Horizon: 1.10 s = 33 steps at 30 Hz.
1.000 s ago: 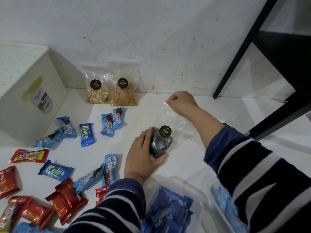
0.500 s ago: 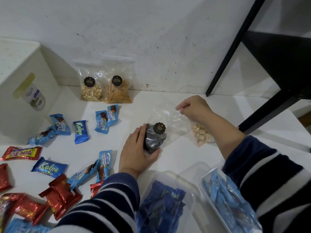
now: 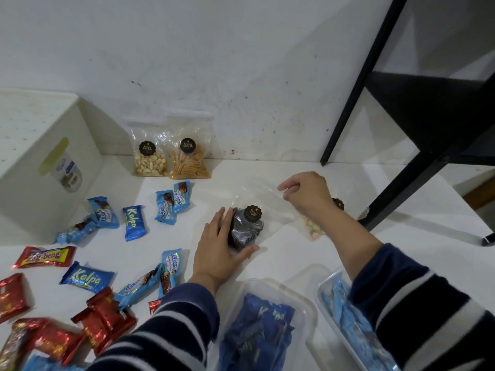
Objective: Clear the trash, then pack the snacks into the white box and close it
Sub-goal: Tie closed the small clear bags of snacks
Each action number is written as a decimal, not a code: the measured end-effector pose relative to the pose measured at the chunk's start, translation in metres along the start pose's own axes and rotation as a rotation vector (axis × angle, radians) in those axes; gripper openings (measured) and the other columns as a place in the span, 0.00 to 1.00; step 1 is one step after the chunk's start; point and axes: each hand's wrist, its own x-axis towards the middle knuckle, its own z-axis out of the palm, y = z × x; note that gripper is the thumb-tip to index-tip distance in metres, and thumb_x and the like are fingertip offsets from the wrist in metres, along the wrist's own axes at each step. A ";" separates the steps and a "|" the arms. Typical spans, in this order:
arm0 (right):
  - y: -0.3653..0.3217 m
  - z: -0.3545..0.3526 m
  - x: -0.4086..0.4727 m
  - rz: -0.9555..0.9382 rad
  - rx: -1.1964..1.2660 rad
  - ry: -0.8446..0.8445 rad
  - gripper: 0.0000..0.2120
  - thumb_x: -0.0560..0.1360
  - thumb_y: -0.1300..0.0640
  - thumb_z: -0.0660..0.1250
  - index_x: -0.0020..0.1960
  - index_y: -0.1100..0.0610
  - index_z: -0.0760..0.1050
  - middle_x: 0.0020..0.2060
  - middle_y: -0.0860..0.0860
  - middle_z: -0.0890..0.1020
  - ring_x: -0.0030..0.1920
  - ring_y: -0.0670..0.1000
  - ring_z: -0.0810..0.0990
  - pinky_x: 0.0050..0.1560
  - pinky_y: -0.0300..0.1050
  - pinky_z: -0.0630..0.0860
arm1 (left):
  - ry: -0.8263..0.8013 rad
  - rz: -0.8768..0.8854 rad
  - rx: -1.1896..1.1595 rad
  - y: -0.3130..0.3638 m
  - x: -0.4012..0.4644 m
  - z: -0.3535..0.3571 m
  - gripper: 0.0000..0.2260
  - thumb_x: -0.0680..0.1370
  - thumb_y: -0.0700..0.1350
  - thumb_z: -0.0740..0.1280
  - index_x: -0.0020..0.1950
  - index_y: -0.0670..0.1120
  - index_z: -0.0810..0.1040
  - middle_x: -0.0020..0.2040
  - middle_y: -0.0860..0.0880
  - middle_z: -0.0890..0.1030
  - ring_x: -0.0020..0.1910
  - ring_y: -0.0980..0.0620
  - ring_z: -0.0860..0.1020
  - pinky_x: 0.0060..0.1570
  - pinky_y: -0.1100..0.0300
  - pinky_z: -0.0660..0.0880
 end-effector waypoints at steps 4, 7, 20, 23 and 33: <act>-0.011 0.005 -0.019 -0.079 -0.034 -0.010 0.17 0.73 0.69 0.59 0.48 0.54 0.83 0.52 0.56 0.82 0.50 0.53 0.81 0.46 0.40 0.74 | 0.188 -0.103 -0.083 0.030 0.013 -0.018 0.20 0.76 0.63 0.60 0.60 0.53 0.76 0.66 0.51 0.69 0.67 0.49 0.66 0.64 0.51 0.65; -0.018 0.007 -0.033 -0.129 -0.014 -0.009 0.15 0.75 0.68 0.61 0.51 0.55 0.83 0.48 0.54 0.83 0.45 0.50 0.80 0.43 0.37 0.71 | 0.200 -0.233 -0.395 0.069 0.028 -0.036 0.17 0.79 0.60 0.57 0.47 0.50 0.78 0.48 0.52 0.79 0.50 0.52 0.75 0.50 0.57 0.70; -0.024 0.010 -0.052 -0.126 0.166 -0.016 0.08 0.75 0.54 0.68 0.46 0.57 0.84 0.41 0.49 0.84 0.45 0.48 0.80 0.48 0.41 0.74 | 0.112 -0.335 -0.743 0.094 0.031 -0.061 0.07 0.80 0.46 0.63 0.44 0.50 0.79 0.42 0.51 0.82 0.41 0.54 0.79 0.51 0.53 0.76; -0.024 0.011 -0.042 -0.018 0.109 0.012 0.08 0.75 0.54 0.66 0.41 0.52 0.82 0.40 0.48 0.83 0.45 0.51 0.80 0.48 0.45 0.77 | 0.090 -0.303 -0.675 0.097 0.030 -0.062 0.09 0.79 0.46 0.63 0.40 0.51 0.78 0.41 0.50 0.82 0.42 0.53 0.79 0.50 0.54 0.77; -0.031 0.012 -0.023 -0.141 0.098 -0.056 0.09 0.77 0.55 0.65 0.38 0.50 0.78 0.35 0.41 0.77 0.42 0.50 0.78 0.47 0.48 0.78 | 0.117 -0.140 -0.046 0.034 0.009 -0.047 0.30 0.68 0.60 0.72 0.67 0.57 0.66 0.61 0.51 0.69 0.59 0.50 0.71 0.55 0.51 0.73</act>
